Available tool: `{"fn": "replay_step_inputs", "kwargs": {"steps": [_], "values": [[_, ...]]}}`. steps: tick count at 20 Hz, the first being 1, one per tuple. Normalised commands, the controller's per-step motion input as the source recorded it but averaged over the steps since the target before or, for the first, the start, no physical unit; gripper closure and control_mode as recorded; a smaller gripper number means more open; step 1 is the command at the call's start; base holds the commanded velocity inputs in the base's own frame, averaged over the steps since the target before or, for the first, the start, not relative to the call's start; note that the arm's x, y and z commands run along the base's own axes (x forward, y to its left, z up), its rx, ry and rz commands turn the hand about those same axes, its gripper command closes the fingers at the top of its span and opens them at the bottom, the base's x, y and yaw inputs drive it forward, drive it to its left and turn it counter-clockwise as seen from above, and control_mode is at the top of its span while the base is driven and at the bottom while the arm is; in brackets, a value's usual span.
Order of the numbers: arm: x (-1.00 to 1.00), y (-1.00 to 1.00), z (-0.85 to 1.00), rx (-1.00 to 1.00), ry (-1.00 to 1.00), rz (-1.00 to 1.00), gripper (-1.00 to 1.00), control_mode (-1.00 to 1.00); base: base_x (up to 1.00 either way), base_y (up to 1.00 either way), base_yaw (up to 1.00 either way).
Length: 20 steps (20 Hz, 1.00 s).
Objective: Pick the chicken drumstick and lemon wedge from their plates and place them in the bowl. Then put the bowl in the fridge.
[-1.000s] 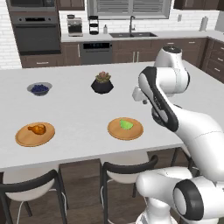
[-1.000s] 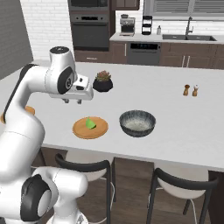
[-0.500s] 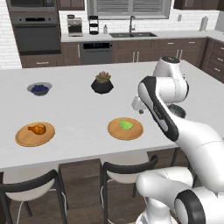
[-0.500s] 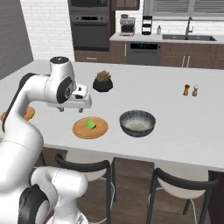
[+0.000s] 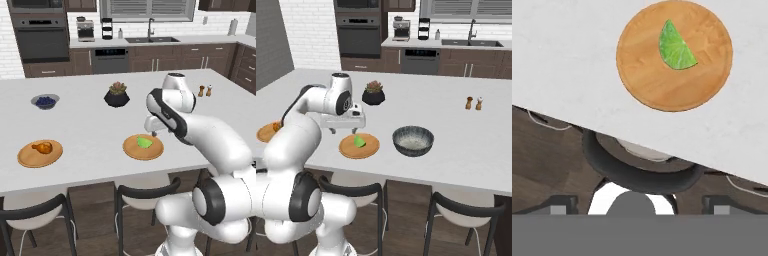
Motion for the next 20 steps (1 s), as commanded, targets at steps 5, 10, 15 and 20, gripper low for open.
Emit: {"fn": "replay_step_inputs", "kwargs": {"steps": [5,10,15,20], "values": [[0.43,0.0,-0.5,-0.08,0.09,0.16,-1.0,-1.0,0.0,0.0,0.0],[0.27,0.0,-0.5,-0.03,0.0,0.1,-1.0,-1.0,0.0,0.0,0.0],[0.25,0.0,-0.47,-0.02,0.0,0.07,-1.0,-1.0,0.0,0.0,0.0],[0.27,0.0,-0.37,-0.01,-0.03,0.08,-1.0,-1.0,0.0,0.0,0.0]]}}
